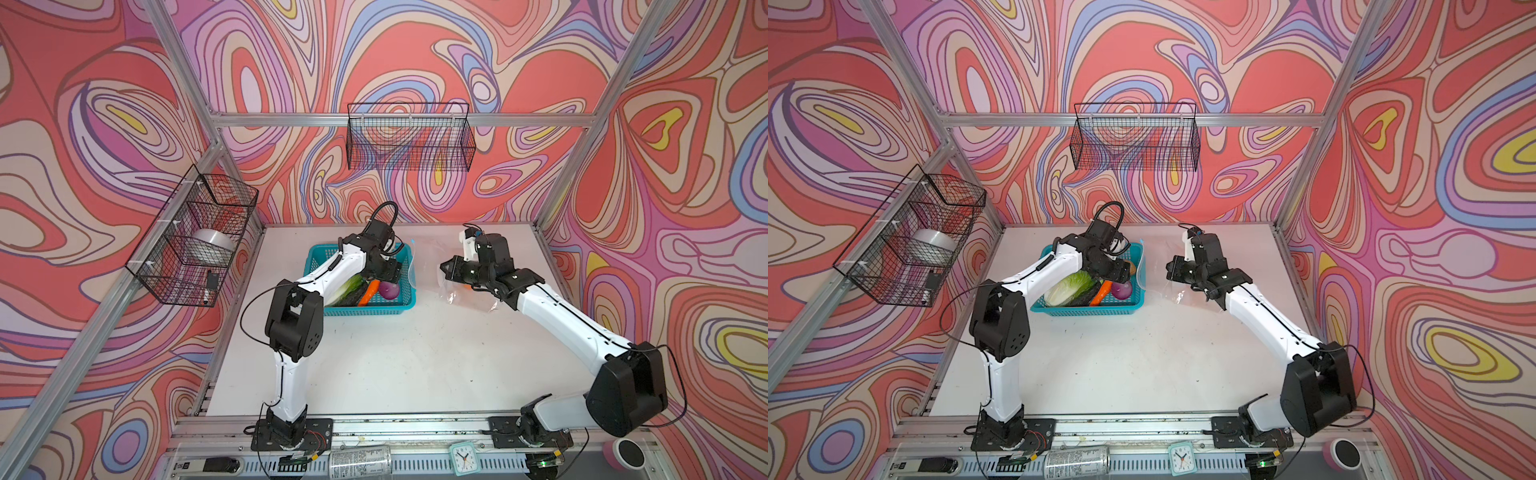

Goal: Place the food in the zip-top bag and seal the zipper
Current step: 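Lift the red onion out of the basket with the left gripper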

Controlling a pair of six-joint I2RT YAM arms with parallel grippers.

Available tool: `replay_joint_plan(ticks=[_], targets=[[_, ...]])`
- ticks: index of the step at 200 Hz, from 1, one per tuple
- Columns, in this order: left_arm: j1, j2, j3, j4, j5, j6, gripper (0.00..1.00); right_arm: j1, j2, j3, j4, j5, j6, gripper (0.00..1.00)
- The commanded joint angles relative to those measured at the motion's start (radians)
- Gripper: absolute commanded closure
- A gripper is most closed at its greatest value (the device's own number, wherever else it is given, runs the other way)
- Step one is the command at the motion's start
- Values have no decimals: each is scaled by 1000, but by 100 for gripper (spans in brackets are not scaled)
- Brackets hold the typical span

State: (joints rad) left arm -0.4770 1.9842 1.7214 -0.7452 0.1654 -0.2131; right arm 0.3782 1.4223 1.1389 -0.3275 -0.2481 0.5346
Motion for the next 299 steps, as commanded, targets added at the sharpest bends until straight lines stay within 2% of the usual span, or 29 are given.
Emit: replay_joint_plan(ticks=[1, 64, 176, 200, 250, 299], targets=[[1, -21, -44, -29, 8, -65, 15, -3, -13, -2, 21, -2, 13, 100], [0, 7, -109, 59, 71, -221, 15, -4, -25, -27, 30, 10, 7, 100], [-12, 141, -104, 136, 41, -313, 14, -3, -16, -25, 29, 2, 4, 100], [-13, 163, -86, 150, 40, -319, 20, -4, -17, -22, 29, 4, 4, 100], [-18, 142, -94, 168, 26, -289, 49, -4, -21, -21, 24, 8, 3, 100], [-33, 24, -157, 173, -6, -265, 51, -4, -16, -12, 30, 0, 7, 100]])
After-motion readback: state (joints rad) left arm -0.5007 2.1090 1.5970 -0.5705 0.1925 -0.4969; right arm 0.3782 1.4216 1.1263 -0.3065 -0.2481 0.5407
